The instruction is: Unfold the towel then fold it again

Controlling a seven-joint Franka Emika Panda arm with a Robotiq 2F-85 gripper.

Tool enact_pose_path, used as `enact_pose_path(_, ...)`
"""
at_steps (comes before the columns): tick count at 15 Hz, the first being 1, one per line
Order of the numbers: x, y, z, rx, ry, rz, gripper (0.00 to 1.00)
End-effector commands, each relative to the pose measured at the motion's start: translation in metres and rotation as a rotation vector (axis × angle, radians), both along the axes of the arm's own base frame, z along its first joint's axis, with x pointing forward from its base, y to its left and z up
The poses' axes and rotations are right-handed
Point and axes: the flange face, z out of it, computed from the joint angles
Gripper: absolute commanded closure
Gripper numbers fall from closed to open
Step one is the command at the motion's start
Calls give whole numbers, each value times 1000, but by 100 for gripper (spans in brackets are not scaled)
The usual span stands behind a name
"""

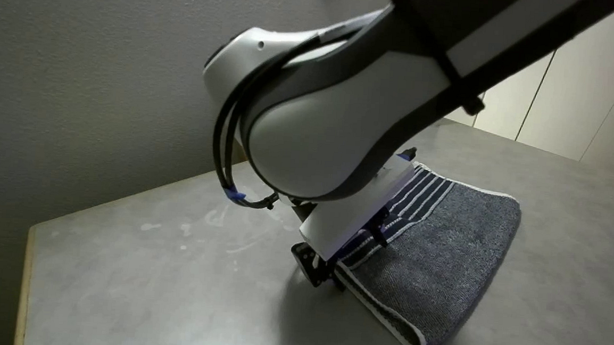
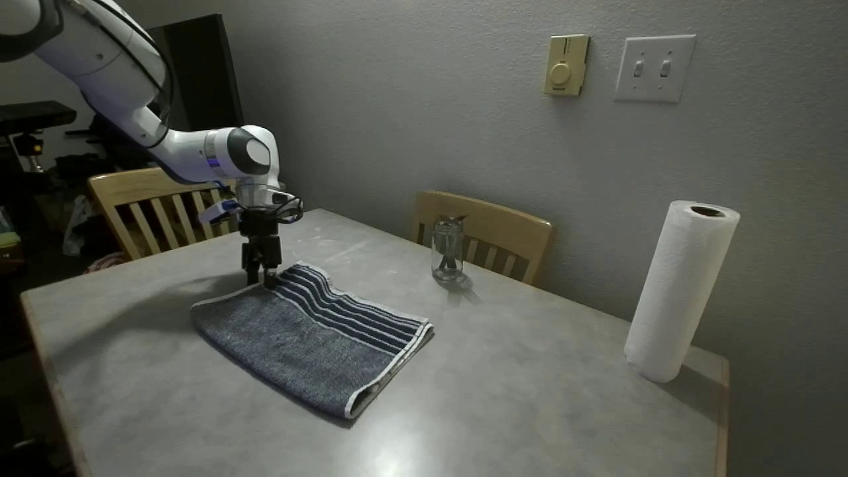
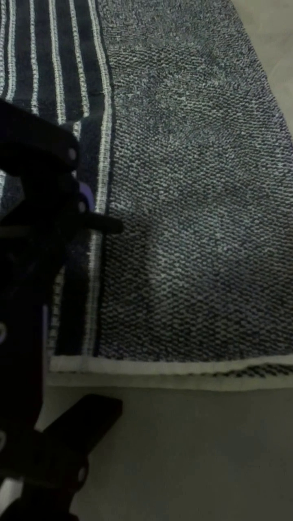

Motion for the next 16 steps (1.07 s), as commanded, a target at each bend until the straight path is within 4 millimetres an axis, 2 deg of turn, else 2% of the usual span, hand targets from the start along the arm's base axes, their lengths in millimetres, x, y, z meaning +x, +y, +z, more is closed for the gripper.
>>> enact_pose_path(1, 6, -12, -5, -77, -4, 6, 0)
enact_pose_path(4, 9, -17, -5, -89, -10, 15, 2)
enact_pose_path(5, 11, -17, -6, -83, -14, 21, 25)
enact_pose_path(7, 13, -14, -7, -71, -21, 32, 31)
enact_pose_path(16, 21, -4, -6, -15, -43, 63, 95)
